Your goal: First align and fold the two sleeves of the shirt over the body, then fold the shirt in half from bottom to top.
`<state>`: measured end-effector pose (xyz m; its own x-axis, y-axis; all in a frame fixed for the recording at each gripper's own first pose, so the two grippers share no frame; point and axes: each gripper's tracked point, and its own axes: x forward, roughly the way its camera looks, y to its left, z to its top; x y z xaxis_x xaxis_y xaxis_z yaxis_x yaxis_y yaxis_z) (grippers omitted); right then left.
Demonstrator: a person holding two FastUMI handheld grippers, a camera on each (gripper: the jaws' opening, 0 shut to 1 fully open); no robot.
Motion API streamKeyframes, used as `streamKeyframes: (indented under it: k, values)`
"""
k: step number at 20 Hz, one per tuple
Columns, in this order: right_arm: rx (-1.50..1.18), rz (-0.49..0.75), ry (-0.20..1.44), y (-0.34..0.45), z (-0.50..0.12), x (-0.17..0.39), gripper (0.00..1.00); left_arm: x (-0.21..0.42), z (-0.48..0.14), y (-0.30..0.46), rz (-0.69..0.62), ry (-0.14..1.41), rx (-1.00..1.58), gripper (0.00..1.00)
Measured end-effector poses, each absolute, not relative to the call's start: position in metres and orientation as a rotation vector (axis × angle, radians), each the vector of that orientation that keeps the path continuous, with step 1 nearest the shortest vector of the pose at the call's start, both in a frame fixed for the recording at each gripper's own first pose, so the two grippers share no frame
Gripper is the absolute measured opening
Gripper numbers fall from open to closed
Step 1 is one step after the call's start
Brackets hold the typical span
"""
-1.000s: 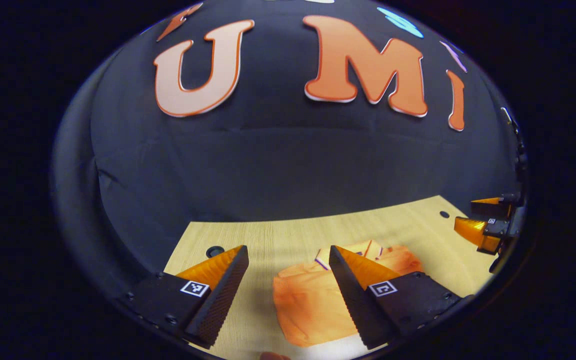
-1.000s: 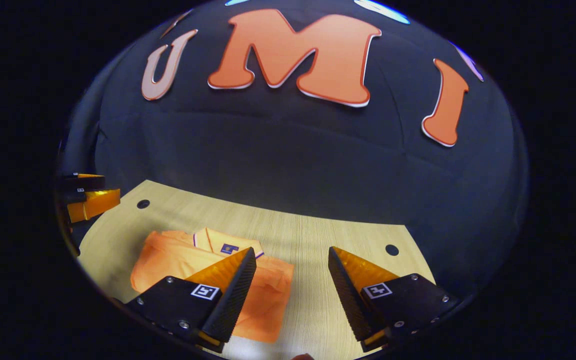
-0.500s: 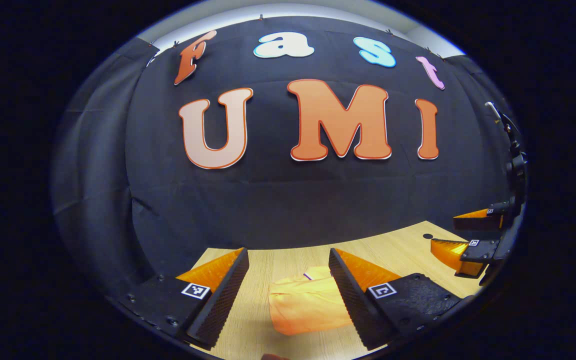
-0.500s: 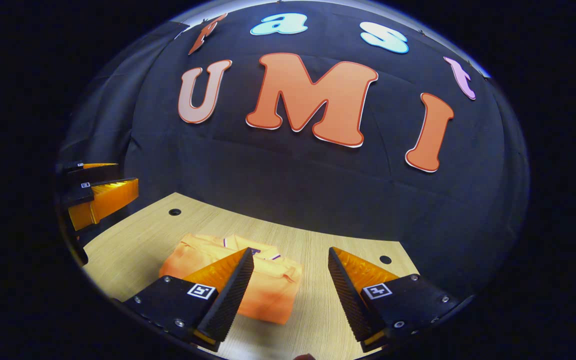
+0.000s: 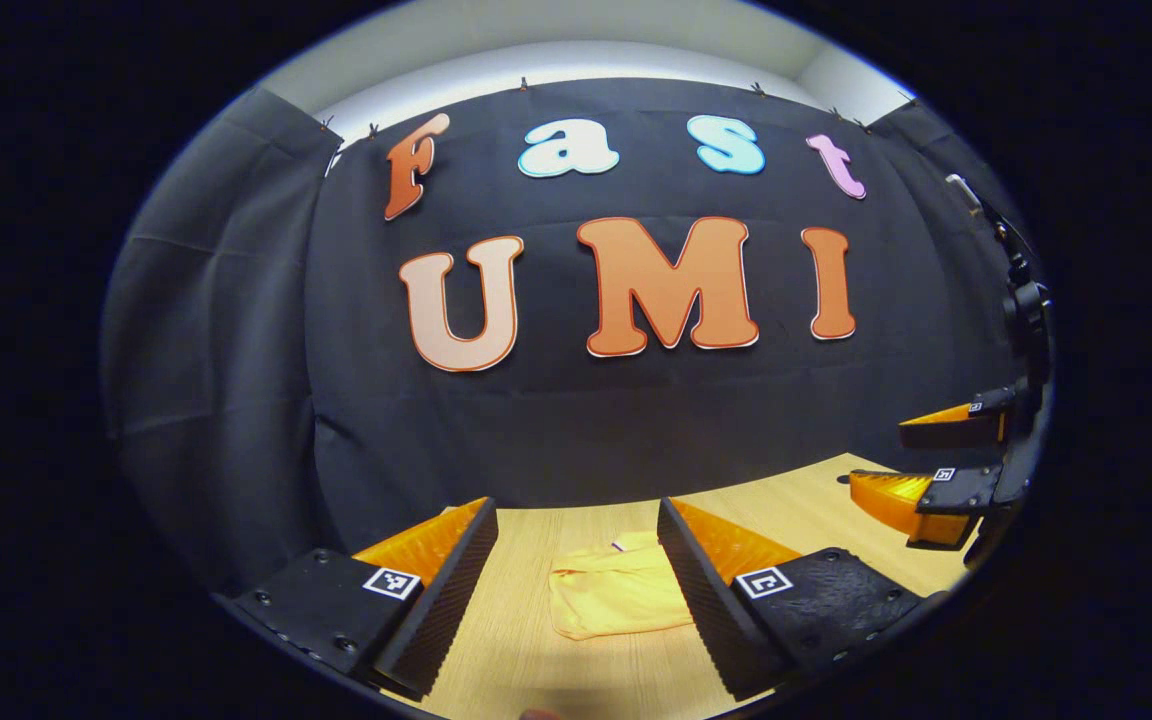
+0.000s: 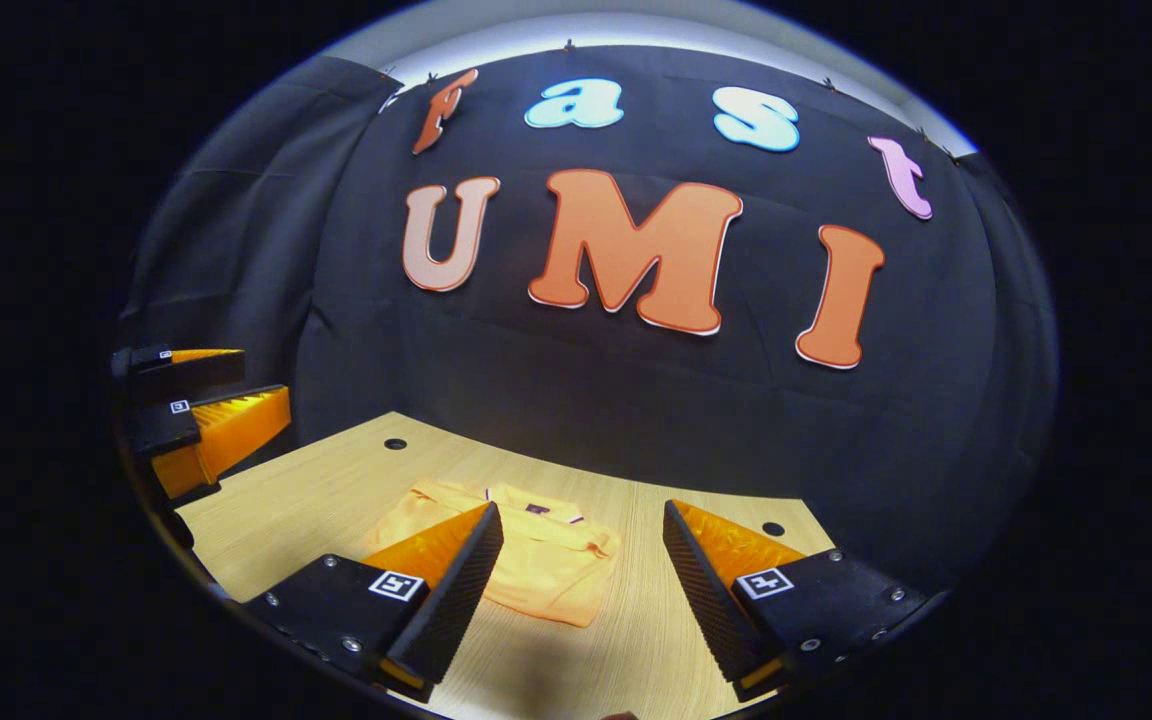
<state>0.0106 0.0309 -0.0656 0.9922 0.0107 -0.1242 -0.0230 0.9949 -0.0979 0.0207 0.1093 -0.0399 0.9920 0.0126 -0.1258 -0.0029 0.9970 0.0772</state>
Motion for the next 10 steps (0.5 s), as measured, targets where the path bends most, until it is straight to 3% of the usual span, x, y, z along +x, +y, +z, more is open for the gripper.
streamKeyframes:
  k: [10]
  values:
    - [-0.061, 0.087, 0.077, 0.051, -0.069, -0.032, 0.97, -0.051, -0.039, 0.096, 0.012, 0.154, 0.112, 0.99]
